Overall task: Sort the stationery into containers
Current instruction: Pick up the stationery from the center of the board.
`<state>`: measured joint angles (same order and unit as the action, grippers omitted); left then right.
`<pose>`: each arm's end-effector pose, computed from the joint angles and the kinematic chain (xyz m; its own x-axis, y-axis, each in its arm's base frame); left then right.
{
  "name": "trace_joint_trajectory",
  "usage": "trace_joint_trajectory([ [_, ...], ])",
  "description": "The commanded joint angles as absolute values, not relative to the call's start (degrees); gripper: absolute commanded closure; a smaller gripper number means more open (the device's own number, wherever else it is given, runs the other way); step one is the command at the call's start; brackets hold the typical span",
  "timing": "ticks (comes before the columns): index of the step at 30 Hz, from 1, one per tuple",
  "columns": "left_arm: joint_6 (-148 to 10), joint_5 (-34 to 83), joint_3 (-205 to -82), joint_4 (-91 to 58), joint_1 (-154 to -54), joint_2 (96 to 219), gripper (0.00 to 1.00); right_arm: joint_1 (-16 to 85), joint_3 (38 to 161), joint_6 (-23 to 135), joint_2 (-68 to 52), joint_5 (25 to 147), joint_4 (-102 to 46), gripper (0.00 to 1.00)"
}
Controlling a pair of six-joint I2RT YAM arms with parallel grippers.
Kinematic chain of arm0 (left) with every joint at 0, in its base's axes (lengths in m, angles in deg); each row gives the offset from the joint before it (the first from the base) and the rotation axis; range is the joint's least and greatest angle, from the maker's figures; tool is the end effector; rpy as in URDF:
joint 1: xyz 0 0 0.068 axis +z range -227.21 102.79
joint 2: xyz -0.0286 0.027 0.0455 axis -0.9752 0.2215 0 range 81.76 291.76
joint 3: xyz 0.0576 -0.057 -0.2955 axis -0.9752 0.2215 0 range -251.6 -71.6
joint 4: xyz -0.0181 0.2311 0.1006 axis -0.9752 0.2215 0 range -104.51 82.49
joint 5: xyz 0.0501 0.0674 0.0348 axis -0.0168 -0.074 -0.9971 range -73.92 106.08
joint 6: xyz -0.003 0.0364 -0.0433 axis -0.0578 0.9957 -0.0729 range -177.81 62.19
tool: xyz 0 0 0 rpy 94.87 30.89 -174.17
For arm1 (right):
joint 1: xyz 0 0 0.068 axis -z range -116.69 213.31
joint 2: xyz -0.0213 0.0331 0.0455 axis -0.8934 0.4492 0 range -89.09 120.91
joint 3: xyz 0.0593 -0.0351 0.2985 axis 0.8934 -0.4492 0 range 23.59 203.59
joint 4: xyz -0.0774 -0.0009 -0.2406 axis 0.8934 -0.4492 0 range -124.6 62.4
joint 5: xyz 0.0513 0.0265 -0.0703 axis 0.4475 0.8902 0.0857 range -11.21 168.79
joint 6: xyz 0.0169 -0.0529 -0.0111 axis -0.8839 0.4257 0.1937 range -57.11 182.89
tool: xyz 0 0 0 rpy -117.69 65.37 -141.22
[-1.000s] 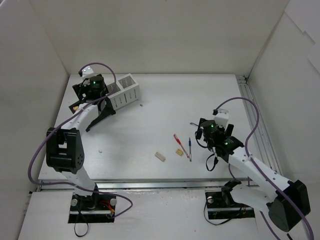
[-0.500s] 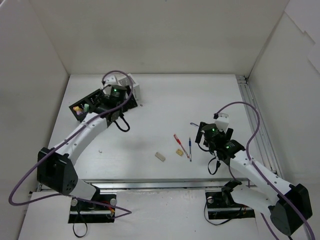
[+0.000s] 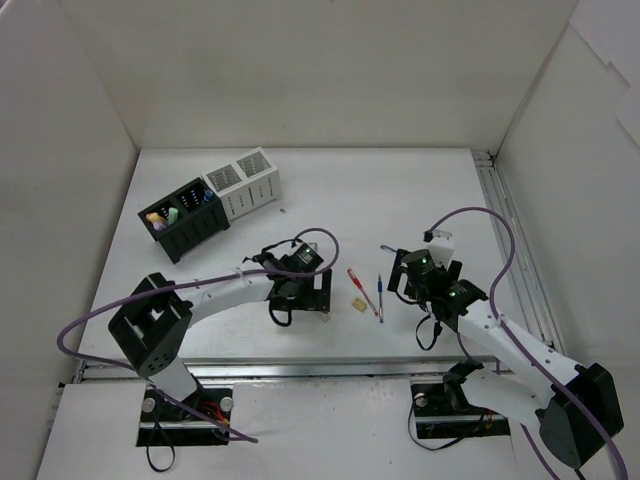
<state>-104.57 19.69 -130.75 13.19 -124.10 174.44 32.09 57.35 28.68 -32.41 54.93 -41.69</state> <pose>0.2156 -0.2340 0.2321 -0.9563 -0.0422 -0.2894 0.0770 0.9183 -0.3884 0.1662 0.0819 0.2601 -0.5369 0.2758 -0.7973 0.1259 0.9607 0.2475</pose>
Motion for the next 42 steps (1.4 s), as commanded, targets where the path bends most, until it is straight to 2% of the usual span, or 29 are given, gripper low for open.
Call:
trace_joint_trajectory([
  [1, -103.78, 17.93, -137.24, 15.09, -126.07, 175.97, 0.0, 31.85, 59.28, 28.53, -32.14, 54.97, -41.14, 0.02],
  [5, -102.03, 19.59, -137.52, 12.84, -127.47, 177.64, 0.01, 31.84, 59.02, 28.35, -32.23, 54.1, -41.23, 0.02],
  [12, -92.8, 13.45, -139.01, 11.76, -131.08, 179.84, 0.02, 31.67, 58.14, 28.97, -33.46, 52.95, -41.14, 0.02],
  [19, -84.54, 13.79, -138.57, 8.79, -133.63, 182.04, 0.05, 31.84, 57.34, 28.97, -35.39, 52.33, -41.14, 0.02],
  [22, -81.81, 12.38, -138.57, 7.9, -135.12, 184.49, 0.11, 31.67, 57.34, 29.05, -35.74, 52.33, -41.14, 0.02],
  [24, -81.89, 12.82, -139.27, 8.08, -135.13, 185.55, 0.18, 31.67, 57.26, 28.97, -35.83, 52.33, -41.14, 0.02],
  [29, -81.89, 13.35, -140.06, 8.78, -135.13, 187.49, 0.46, 31.67, 57.17, 29.05, -36.27, 52.16, -41.14, 0.02],
  [35, -82.95, 10.02, -140.67, 9.83, -135.13, 183.89, 0.58, 31.58, 56.99, 29.05, -36.97, 52.16, -41.14, 0.02],
  [38, -84.0, 6.33, -142.61, 12.2, -133.47, 180.73, 0.59, 31.67, 56.9, 29.23, -37.59, 52.25, -41.14, 0.02],
  [42, -83.39, 2.03, -146.12, 12.47, -125.4, 176.42, 0.6, 31.58, 57.08, 29.41, -38.03, 52.16, -40.96, 0.02],
])
